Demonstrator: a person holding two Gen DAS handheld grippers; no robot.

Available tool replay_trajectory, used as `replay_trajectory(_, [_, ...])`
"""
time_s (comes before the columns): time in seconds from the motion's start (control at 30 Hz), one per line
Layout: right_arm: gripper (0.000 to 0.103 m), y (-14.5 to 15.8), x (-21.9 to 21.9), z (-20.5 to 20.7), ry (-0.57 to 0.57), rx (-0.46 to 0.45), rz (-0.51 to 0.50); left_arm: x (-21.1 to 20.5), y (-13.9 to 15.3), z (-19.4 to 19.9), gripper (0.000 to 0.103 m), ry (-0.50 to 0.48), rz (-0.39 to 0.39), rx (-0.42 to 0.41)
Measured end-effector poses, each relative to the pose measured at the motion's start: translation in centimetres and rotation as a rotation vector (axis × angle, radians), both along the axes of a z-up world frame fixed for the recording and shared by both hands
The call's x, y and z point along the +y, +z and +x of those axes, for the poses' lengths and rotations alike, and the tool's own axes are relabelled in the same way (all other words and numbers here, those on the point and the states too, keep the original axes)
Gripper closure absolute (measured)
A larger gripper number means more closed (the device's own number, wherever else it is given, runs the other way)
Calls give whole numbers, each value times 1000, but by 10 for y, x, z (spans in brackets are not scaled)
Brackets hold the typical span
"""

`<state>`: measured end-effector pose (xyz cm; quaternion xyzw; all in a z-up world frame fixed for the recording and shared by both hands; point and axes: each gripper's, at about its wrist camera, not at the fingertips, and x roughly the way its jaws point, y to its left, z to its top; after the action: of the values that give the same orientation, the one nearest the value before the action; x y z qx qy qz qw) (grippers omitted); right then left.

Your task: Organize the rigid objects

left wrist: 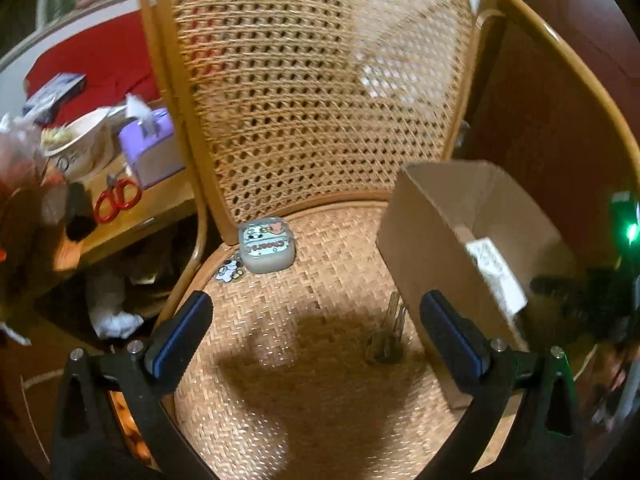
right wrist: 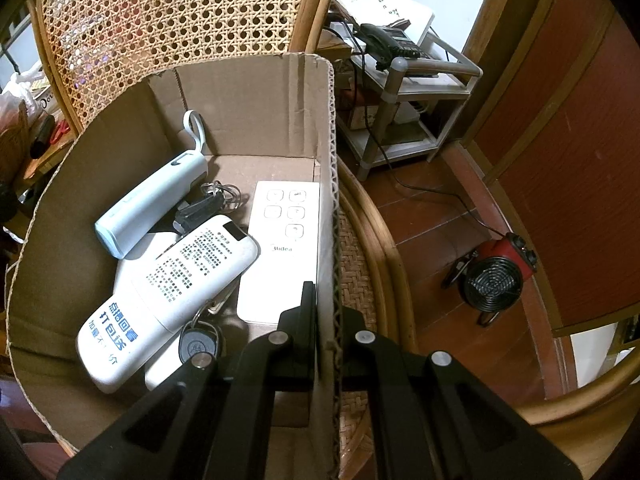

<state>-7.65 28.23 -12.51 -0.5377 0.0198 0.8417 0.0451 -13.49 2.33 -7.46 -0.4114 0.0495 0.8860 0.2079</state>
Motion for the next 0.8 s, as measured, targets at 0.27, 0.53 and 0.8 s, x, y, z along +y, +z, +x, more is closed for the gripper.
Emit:
replay_trajectory(0.27, [97, 1, 3, -1, 1, 0, 0, 9, -34, -9, 1, -123, 37, -91])
replay_trajectory(0.53, [96, 1, 2, 0, 39, 0, 23, 22, -54, -4, 1, -233, 2, -82])
replay_trajectory(0.8, [96, 1, 1, -2, 34, -1, 23, 52, -85, -4, 1, -300, -148, -138])
